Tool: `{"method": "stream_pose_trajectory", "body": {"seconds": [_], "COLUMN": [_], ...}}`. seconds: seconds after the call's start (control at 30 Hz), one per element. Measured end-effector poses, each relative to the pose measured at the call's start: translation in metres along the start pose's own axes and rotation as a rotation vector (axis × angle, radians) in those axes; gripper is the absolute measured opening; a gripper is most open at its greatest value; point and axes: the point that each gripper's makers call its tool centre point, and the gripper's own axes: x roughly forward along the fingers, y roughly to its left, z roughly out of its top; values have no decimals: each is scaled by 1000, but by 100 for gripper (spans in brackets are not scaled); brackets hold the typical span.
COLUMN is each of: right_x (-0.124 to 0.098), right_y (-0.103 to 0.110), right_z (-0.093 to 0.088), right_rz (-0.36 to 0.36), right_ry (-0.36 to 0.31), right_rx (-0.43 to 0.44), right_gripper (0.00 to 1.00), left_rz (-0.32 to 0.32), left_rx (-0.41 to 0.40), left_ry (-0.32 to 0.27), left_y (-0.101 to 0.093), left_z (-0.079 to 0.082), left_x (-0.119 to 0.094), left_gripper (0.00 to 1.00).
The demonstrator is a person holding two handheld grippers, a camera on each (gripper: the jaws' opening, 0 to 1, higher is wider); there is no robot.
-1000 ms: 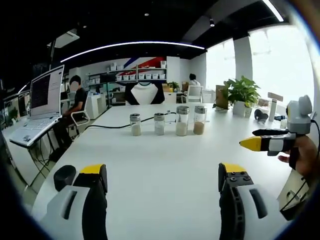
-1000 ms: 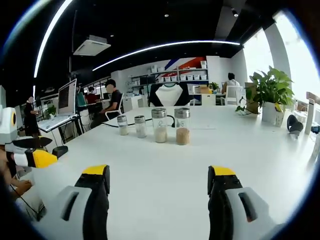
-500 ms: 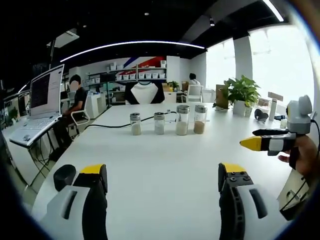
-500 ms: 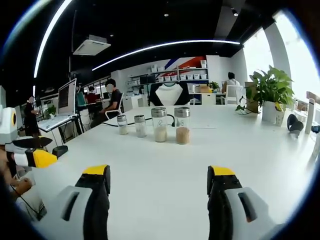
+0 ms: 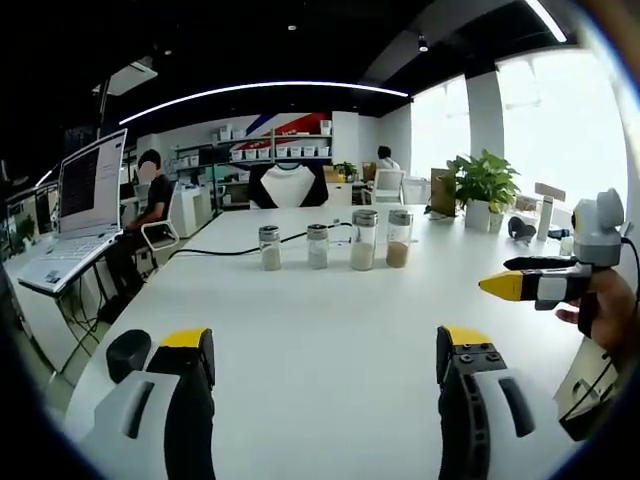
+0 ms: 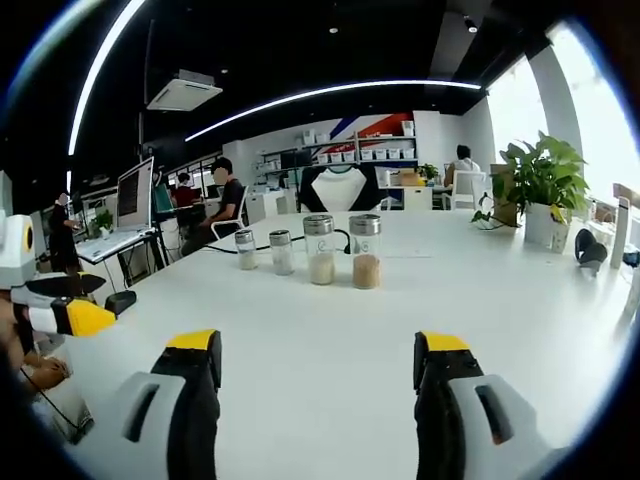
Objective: Rotate the seasoning bottle until the label or dispensing opening points toward the visible target arrow and the bottle remains upright within the marked orientation range
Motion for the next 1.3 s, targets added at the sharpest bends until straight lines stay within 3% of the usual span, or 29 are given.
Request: {"method": "stream_pose_trajectory", "body": {"seconds": [1.3], "right_x": [4], "right_y": [5], "right_z": [-2], "right_rz": [21], "right_ry": [9], "right_rx": [-7], "right_gripper": [76], "left_rz": [-9], "left_rx": [4], "left_ry": [10], "left_y": [0], "left_z": [0], "left_x": [4], "left_gripper": [97]}}
